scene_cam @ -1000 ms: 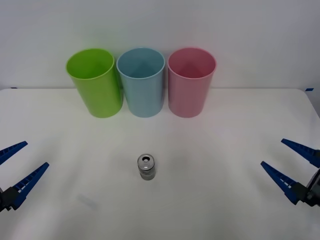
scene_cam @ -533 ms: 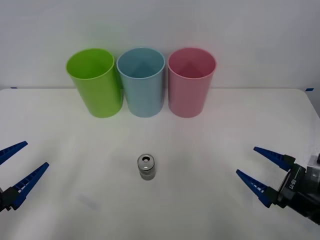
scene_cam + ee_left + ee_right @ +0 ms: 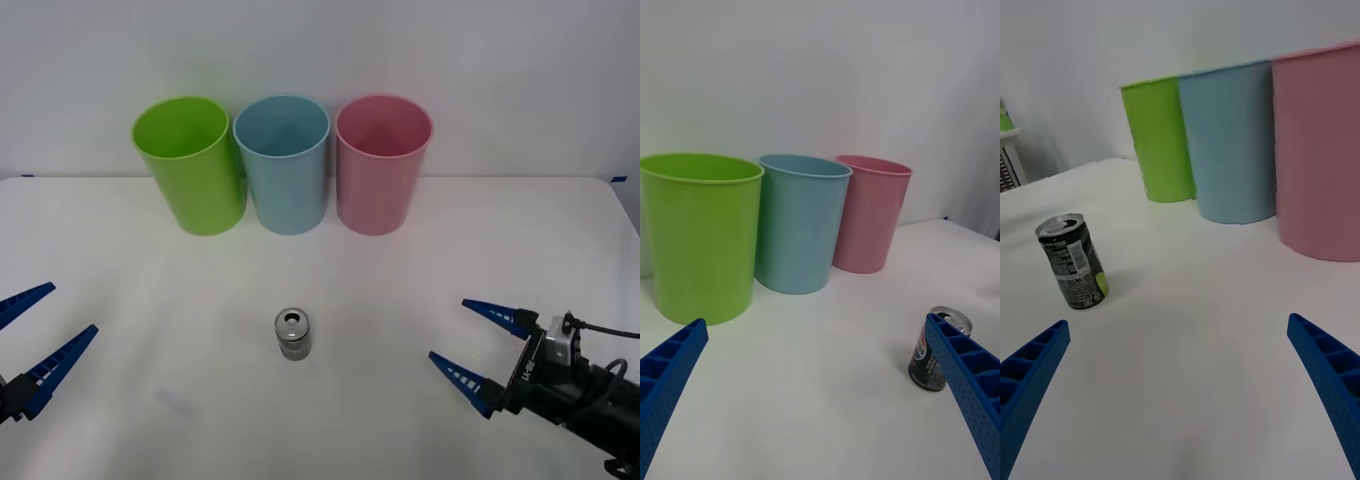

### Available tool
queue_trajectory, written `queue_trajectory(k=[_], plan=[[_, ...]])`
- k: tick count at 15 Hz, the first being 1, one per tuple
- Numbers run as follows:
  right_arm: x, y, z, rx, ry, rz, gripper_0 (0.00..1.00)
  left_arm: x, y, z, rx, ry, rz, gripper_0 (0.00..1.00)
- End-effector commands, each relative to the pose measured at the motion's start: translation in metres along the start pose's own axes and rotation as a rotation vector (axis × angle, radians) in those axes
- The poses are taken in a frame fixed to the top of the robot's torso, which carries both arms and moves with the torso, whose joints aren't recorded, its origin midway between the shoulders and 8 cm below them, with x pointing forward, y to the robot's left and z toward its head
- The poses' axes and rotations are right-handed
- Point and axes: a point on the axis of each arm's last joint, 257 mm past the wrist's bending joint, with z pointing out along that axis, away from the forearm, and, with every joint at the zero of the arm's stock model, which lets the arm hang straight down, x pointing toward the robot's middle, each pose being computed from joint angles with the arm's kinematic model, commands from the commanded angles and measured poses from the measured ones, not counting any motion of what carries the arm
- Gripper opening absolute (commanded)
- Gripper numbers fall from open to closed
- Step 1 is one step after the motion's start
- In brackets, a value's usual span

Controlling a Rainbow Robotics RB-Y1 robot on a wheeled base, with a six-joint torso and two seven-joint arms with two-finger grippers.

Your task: Grasp the object on the table and drop it into the matching bin: aluminum can to the light blue bin, PET bottle to the pink bin.

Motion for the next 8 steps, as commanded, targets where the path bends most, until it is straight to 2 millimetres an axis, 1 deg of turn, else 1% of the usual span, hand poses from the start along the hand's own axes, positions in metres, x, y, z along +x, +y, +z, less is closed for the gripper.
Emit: queue_trajectory(k=[1,3,8], plan=[[0.009,0.006,0.017,-0.024,0.008,-0.057,1.0,0.0,0.0,0.0,0.0,0.0,0.0,1.0],[0.013,0.014,0.028,-0.04,0.013,-0.065,1.0,0.0,0.0,0.0,0.0,0.0,0.0,1.0],[0.02,0.034,0.063,-0.059,0.017,-0.057,1.0,0.0,0.0,0.0,0.0,0.0,0.0,1.0]])
